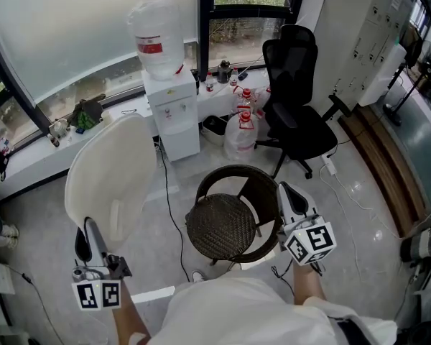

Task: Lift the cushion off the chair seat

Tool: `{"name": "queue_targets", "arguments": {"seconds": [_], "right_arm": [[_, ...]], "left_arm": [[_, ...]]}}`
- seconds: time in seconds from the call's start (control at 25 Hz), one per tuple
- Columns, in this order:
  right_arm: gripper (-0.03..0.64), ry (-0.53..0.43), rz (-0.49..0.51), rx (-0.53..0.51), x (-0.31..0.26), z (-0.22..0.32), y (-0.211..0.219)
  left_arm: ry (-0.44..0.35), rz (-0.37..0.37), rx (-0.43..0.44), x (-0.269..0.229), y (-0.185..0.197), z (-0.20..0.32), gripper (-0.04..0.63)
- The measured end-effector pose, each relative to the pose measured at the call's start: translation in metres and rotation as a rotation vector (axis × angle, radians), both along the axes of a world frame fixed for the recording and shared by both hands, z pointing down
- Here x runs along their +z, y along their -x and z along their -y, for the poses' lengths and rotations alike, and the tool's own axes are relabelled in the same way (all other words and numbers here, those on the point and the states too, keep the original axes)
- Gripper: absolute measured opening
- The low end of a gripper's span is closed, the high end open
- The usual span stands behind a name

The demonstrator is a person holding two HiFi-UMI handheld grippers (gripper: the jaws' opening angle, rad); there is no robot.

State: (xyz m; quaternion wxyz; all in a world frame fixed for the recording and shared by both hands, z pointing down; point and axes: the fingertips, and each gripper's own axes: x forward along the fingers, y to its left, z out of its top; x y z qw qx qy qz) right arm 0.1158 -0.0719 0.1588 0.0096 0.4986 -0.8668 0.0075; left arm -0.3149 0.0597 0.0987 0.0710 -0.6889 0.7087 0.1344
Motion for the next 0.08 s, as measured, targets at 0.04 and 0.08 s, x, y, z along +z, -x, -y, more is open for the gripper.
{"name": "queue_targets", "arguments": {"seconds": [0.04,0.08], "right_arm": [[0.002,-0.003,-0.001,0.002,-0.0006,-0.0007,-0.0005],[0.002,-0.005,-0.003,0.003,-0.0011,-0.0014,-0.001]], "left_arm": [[0.0,0.001,0.002,-0.0001,-0.0005,-0.0004,0.052],[0.0,0.002,0.003,-0.0001,-0.001,-0.0008,0.052]]}}
